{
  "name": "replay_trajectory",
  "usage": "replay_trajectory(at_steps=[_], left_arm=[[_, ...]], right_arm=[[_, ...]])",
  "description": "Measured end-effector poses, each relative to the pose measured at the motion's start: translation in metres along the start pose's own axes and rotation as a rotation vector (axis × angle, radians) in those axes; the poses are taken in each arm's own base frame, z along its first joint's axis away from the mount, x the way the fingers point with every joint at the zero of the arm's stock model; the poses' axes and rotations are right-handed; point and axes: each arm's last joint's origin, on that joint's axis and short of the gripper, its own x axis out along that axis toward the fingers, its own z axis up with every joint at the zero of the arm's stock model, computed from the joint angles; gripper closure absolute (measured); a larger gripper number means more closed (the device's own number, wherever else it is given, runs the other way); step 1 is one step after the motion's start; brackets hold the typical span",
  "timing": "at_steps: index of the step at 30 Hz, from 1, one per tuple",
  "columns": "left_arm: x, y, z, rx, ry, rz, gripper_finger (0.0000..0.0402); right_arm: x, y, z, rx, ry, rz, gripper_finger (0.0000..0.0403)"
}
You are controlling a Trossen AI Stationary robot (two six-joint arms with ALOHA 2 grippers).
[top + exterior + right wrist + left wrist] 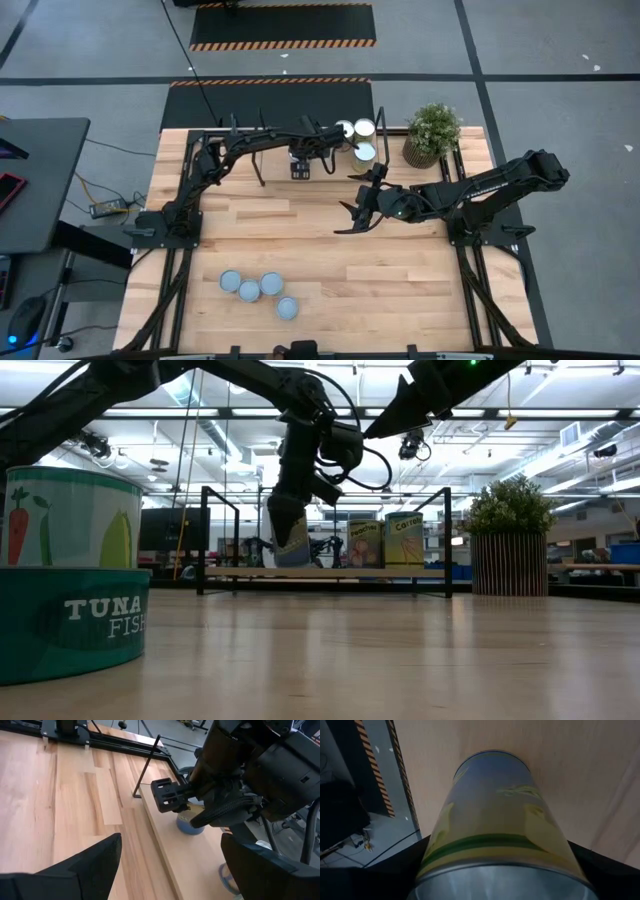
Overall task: Pick and place cans onto a shelf
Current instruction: Put the canned peas on the shelf
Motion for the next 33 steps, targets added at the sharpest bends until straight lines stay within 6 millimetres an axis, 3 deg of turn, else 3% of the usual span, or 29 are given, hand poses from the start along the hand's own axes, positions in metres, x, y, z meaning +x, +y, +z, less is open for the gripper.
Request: replay_trajectory(at_steps=[19,21,25,33], left_arm=[[0.0001,0.0016,-0.0021,0.072,-0.026,-0.086,0.0083],[0.0013,0.0035,-0.0030,0.062,-0.028,-0.100,0.0072],[0.0077,0.0015,-0.0032,0.079,-0.017,-0.154,0.0014],[0.0043,0.0023,-0.0033,0.096,-0.027,-0.140,0.0004]], right_arm=[[0.0000,0.0000,0.0000,0.000,0.000,0.000,0.0054],[0.0000,0.0000,0.0000,0.000,0.000,0.000,0.0054],[0.0000,0.0000,0.0000,0.000,0.000,0.000,0.0054],[0.0000,0.0000,0.0000,0.000,0.000,0.000,0.0054]])
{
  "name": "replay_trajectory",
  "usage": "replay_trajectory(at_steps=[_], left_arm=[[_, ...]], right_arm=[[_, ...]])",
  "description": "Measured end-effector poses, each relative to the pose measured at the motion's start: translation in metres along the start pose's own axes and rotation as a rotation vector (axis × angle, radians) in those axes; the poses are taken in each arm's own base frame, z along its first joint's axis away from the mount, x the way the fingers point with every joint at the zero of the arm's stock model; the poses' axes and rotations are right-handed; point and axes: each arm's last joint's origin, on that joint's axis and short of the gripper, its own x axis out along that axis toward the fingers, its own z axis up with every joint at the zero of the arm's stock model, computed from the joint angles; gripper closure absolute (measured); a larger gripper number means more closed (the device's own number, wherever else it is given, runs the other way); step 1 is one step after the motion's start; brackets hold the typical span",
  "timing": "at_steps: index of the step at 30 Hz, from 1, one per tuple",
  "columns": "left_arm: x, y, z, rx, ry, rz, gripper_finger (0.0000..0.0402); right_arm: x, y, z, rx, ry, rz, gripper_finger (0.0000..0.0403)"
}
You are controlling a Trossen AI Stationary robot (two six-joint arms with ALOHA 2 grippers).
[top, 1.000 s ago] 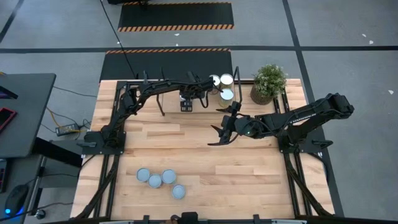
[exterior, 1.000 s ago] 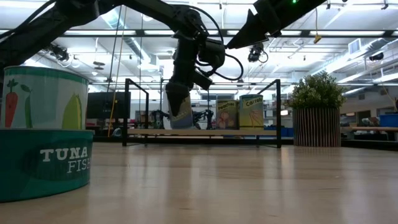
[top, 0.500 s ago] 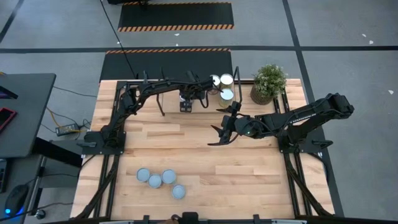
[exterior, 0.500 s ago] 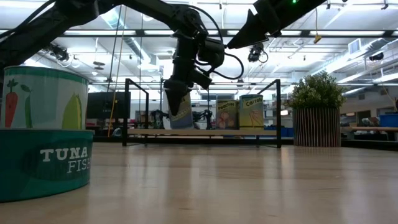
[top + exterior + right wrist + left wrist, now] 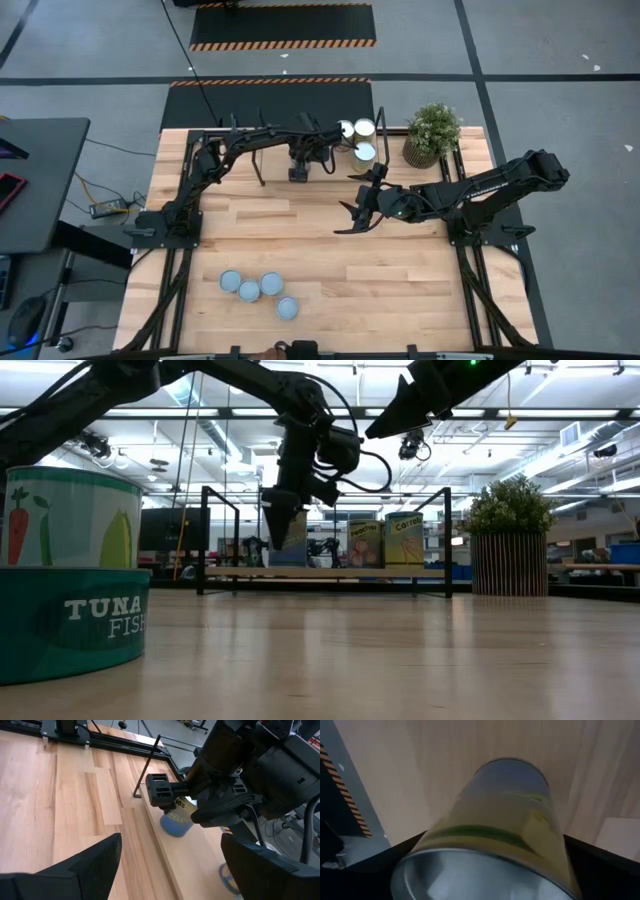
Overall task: Pick and place cans onto a shelf
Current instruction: Put the canned peas on the shelf
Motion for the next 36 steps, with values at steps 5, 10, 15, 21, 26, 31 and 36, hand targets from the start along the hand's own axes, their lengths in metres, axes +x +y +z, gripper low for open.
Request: replay_trajectory(at_steps=[5,10,15,21,26,31,36], left_arm=[[-0.007,-0.001,0.000,0.003,0.013,0.021,0.0005],[-0.024,-0.001,0.004,0.002,-0.025,0.072,0.0005],[-0.039,-0.003,0.003,0.004,-0.033,0.077,0.0005],[-0.057,0.000,-0.004,-0.049,-0.033,0.055,0.0005],[-0.079,0.008,-0.006,-0.074,-0.115,0.082,0.0005],[-0.101,0.008,-0.025,-0.135,-0.138,0.085,0.0005],[-0.124,0.009,-0.042,-0.190,-0.230,0.038,0.0005]], right_arm=[[0.000,0.000,0.000,0.000,0.000,0.000,0.0054],[0.000,0.000,0.000,0.000,0.000,0.000,0.0054],[0.000,0.000,0.000,0.000,0.000,0.000,0.0054],[0.000,0.000,0.000,0.000,0.000,0.000,0.0054],[0.000,0.000,0.000,0.000,0.000,0.000,0.0054],[0.000,0.000,0.000,0.000,0.001,0.000,0.0054],[0.000,0.000,0.000,0.004,-0.004,0.000,0.0054]])
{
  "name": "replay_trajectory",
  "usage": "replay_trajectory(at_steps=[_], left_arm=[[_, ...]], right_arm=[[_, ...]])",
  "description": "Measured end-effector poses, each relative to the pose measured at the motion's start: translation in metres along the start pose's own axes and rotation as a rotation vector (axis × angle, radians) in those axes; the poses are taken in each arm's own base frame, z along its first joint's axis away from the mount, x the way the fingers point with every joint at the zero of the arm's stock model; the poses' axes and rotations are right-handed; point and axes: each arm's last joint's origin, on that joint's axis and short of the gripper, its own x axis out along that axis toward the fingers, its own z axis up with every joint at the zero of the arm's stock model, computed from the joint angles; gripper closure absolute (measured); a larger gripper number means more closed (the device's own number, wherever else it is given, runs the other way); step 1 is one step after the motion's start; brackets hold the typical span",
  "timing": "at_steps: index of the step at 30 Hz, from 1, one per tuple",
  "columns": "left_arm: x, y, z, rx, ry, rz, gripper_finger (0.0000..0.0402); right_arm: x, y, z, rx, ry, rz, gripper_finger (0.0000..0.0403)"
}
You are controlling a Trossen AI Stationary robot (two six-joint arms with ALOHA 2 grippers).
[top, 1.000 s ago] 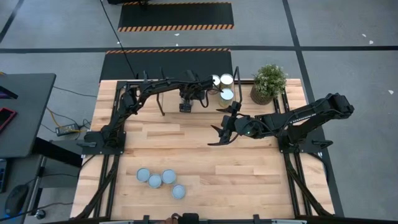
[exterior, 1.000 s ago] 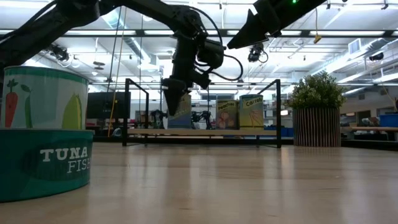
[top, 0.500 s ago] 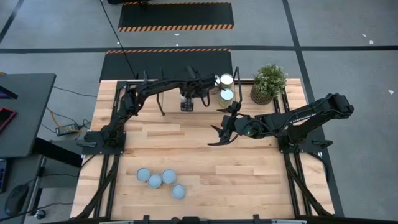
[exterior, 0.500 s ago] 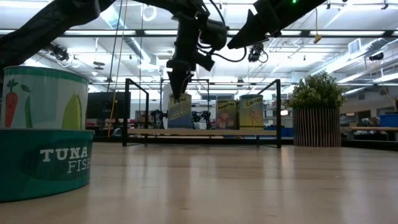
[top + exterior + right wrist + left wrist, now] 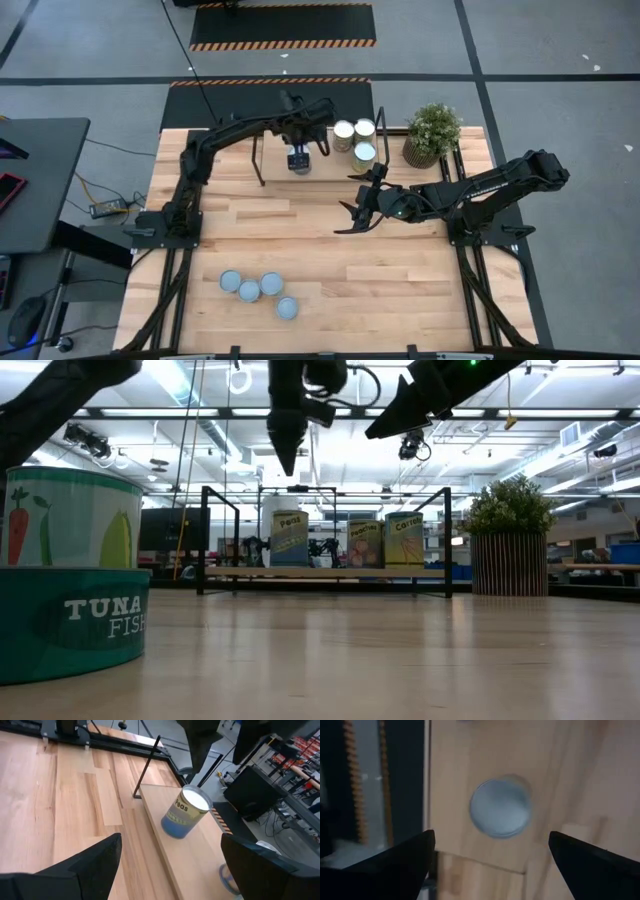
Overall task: Pick and place cans onto a shelf
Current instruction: Put the canned peas on the shelf
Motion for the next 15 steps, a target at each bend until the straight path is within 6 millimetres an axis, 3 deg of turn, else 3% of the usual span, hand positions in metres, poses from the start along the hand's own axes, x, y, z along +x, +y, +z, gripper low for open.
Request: replay_trajectory(at_steps=[6,15], left_arm=[[-0.032,0.004,-0.012,-0.039,-0.174,-0.187,0.0005],[-0.050,-0.010,-0.014,-0.025,-0.219,-0.199,0.0005]], right_arm=[[0.000,0.000,0.000,0.002,-0.003,0.000,0.0054],[0.000,0.000,0.001,0.007,-0.009,-0.001,0.0054]])
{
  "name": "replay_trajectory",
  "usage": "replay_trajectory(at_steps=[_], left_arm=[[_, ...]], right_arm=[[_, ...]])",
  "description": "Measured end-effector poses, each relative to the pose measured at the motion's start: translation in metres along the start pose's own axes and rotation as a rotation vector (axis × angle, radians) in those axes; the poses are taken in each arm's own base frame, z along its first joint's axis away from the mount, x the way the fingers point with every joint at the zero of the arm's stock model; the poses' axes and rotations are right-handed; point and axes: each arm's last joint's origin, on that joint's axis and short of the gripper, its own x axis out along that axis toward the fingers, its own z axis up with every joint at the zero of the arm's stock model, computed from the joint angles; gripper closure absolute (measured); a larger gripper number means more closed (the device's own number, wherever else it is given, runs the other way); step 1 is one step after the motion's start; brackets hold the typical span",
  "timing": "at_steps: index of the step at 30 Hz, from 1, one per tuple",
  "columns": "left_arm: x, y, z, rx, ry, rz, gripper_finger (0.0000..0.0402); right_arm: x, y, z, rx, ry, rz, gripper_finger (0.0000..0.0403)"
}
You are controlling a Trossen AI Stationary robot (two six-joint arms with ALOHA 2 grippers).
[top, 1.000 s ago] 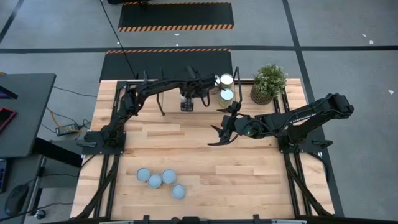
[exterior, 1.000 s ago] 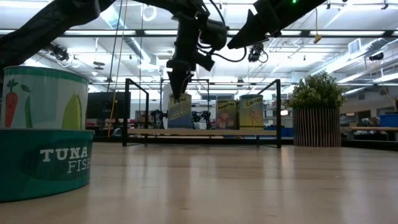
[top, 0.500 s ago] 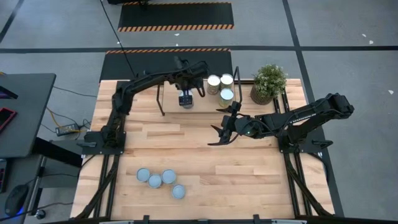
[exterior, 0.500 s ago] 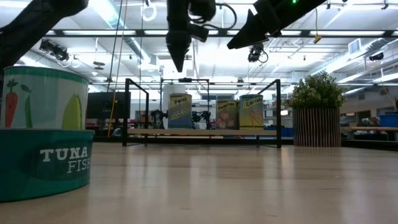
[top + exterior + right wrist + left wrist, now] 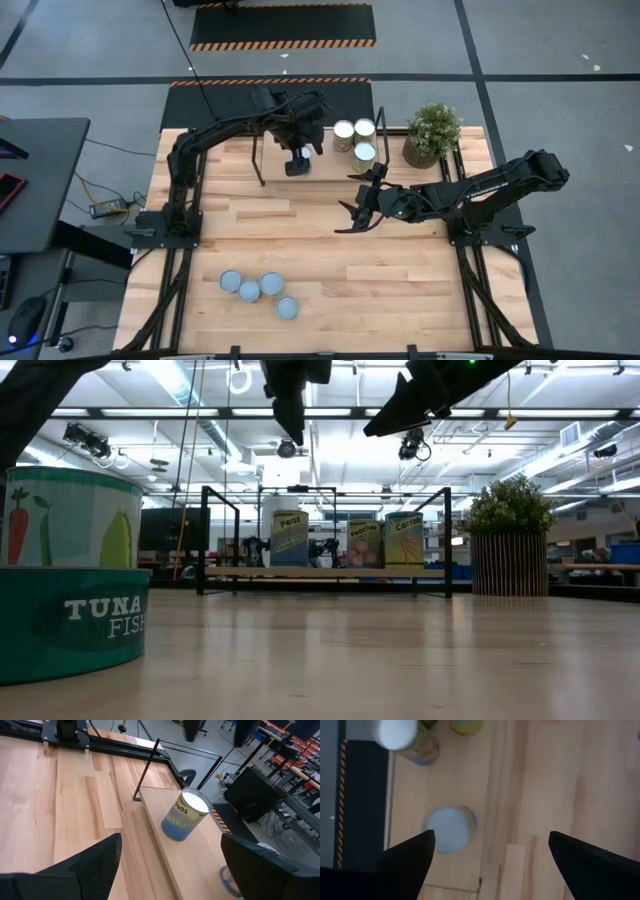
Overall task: Pick and place cans onto a shelf
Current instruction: Put the canned peas on the shelf
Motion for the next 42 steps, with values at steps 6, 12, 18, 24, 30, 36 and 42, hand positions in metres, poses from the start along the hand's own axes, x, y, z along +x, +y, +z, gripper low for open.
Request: replay_trajectory(at_steps=[6,12,18,24,30,36,42], left_arm=[[-0.004,-0.009,-0.002,-0.040,0.026,-0.013,0.0005],[-0.004,-0.017,-0.002,-0.081,0.046,-0.021,0.0005],[-0.005,-0.027,0.000,-0.070,0.040,-0.029,0.0005],[-0.006,-0.032,0.001,-0.099,0.048,0.026,0.0005],[-0.040,-0.048,-0.009,-0.061,-0.035,0.026,0.0005],[-0.077,-0.061,-0.024,-0.043,-0.121,0.076,0.0006],[-0.088,-0.075,-0.026,-0.032,-0.165,0.061,0.0006]], right_arm=[[0.000,0.000,0.000,0.003,-0.004,0.000,0.0054],[0.000,0.000,0.001,0.005,-0.006,0.000,0.0054],[0.000,0.000,0.003,0.020,-0.025,-0.003,0.0054],[0.001,-0.001,0.006,0.051,-0.061,0.040,0.0054],[0.001,-0.001,0.006,0.027,-0.066,0.074,0.0054],[0.001,0.001,0.008,0.030,-0.086,0.148,0.0054],[0.004,0.001,0.006,0.045,-0.081,0.203,0.0054]])
